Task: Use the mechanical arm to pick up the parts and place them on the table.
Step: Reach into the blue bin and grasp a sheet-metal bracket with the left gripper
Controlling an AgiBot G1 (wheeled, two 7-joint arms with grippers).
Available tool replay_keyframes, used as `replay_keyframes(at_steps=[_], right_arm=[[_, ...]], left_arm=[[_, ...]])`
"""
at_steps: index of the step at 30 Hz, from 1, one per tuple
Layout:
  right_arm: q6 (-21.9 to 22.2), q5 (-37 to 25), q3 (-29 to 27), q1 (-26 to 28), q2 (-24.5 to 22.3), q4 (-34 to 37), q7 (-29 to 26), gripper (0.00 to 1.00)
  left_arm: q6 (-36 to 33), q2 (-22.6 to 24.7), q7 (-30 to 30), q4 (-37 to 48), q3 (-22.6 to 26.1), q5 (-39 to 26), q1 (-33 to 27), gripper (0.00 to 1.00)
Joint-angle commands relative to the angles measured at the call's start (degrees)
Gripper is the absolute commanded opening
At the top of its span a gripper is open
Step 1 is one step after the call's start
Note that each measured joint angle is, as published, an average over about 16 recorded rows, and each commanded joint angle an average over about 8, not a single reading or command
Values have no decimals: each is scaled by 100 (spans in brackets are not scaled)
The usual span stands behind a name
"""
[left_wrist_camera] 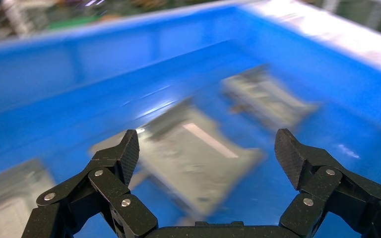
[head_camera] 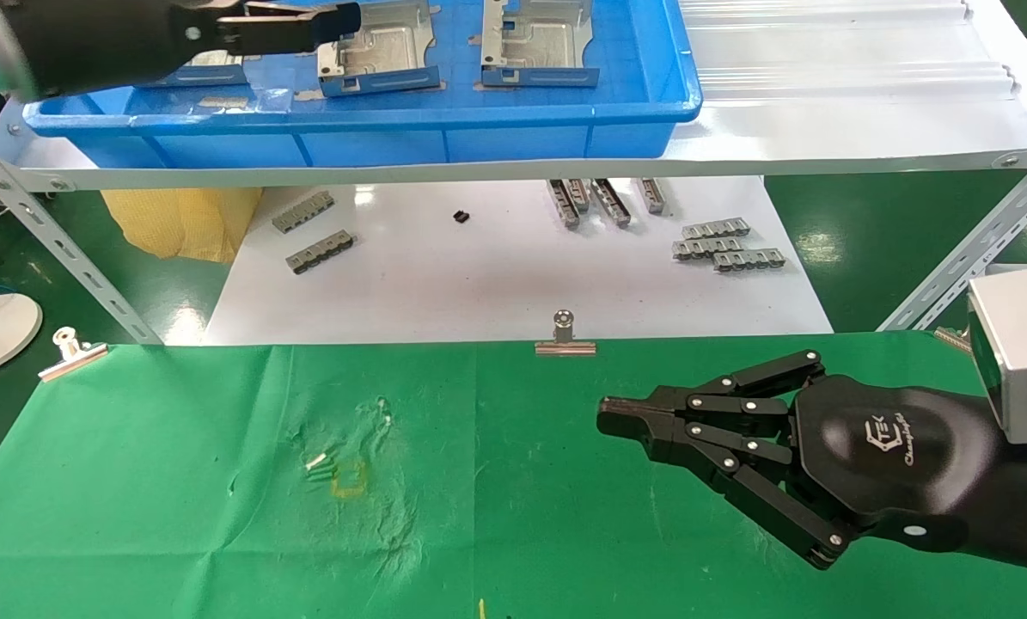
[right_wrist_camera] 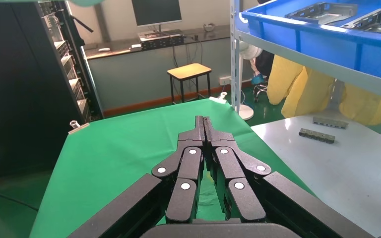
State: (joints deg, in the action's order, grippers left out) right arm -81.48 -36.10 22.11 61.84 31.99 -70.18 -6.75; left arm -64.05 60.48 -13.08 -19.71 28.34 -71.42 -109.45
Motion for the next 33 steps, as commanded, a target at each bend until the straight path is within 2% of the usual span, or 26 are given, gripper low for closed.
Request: replay_keyframes(at_steps=[1, 5, 6, 7, 13, 15, 18, 19, 26, 27, 28, 33], right_arm=[[0, 0, 0, 0, 0, 0, 0, 0], [0, 0, 0, 0, 0, 0, 0, 0], [0, 0, 0, 0, 0, 0, 0, 0], [0, 0, 0, 0, 0, 0, 0, 0], [0, 0, 0, 0, 0, 0, 0, 0], [0, 0, 0, 0, 0, 0, 0, 0], [0, 0, 0, 0, 0, 0, 0, 2], [0, 0, 0, 0, 0, 0, 0, 9], [0, 0, 0, 0, 0, 0, 0, 94], [0, 0, 0, 0, 0, 0, 0, 99], [0, 0, 0, 0, 0, 0, 0, 100], [0, 0, 0, 0, 0, 0, 0, 100]], left_arm=[[453, 274, -13, 543, 75, -197, -247, 100], [898, 620, -23, 1076, 188, -395, -485, 100], [977, 689, -20, 1177, 216, -440, -535, 96], [1049, 750, -18, 1268, 243, -482, -584, 88], [1310, 1004, -36, 1658, 391, -705, -794, 14], [1359, 1058, -57, 1743, 426, -757, -836, 0], [1411, 1117, -95, 1839, 458, -803, -879, 0], [1428, 1132, -107, 1863, 464, -812, -889, 0], [1507, 1174, -174, 1959, 475, -828, -918, 0], [1510, 1174, -180, 1965, 475, -828, -918, 0], [1511, 1174, -186, 1969, 475, -827, -919, 0], [1494, 1171, -214, 1981, 473, -824, -929, 0]])
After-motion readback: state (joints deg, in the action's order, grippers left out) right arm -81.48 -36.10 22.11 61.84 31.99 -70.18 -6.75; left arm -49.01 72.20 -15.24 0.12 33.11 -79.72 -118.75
